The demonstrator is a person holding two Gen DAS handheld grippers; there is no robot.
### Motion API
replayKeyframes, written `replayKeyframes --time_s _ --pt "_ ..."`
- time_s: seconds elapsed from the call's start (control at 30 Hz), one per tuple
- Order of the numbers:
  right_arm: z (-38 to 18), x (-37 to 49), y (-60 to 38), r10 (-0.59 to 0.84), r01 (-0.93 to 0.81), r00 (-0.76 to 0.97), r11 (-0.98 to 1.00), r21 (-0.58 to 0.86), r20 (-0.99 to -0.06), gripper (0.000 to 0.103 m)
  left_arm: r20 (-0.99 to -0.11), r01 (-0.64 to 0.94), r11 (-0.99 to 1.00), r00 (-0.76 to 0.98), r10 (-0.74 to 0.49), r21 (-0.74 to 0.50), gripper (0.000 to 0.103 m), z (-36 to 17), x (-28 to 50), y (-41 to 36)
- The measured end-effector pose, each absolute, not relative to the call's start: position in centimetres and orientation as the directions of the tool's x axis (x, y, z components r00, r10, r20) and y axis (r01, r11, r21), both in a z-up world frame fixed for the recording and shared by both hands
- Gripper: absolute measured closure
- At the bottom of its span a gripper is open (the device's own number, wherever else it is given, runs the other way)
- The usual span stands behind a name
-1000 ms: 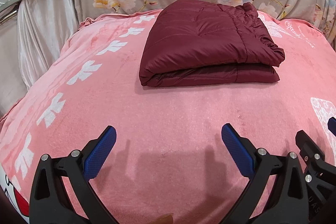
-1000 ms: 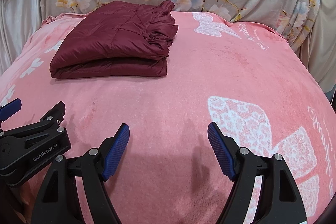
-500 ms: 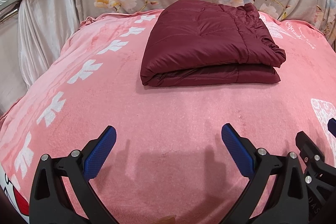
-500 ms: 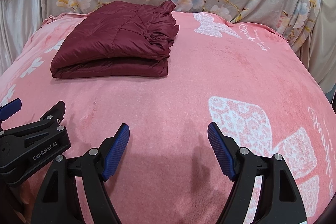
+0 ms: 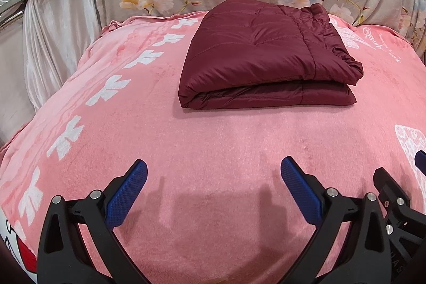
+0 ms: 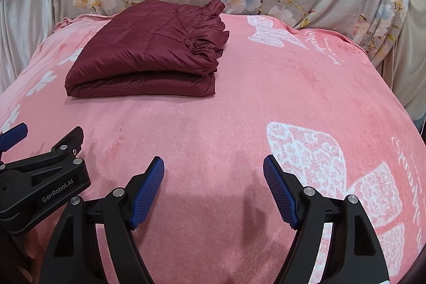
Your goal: Fold large clothes
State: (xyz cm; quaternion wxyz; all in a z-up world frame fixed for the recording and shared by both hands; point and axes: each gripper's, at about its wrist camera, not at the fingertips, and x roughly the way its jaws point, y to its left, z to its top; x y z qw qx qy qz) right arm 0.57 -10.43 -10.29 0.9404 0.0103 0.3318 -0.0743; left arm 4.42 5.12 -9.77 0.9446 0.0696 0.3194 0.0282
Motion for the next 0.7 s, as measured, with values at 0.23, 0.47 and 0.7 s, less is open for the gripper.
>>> replayKeyframes --time_s 0.23,0.47,0.7 --pt "-10.29 0.61 -10.44 -0.131 0.145 0.768 0.989 -0.03 -0.627 0.028 -0.603 -0.005 0.99 0.793 0.092 0.144 0.005 -9.8 4.4 5.12" --pt "-10.3 0.6 -10.35 -0.131 0.143 0.768 0.989 -0.032 -0.627 0.028 -0.598 -0.003 0.989 0.796 0.09 0.145 0.005 -9.99 4.27 5.33" --pt "-10.31 0.62 -10.46 -0.13 0.143 0.768 0.989 -0.031 -0.628 0.028 -0.597 -0.009 0.989 0.796 0.097 0.149 0.006 -9.95 4.39 5.55"
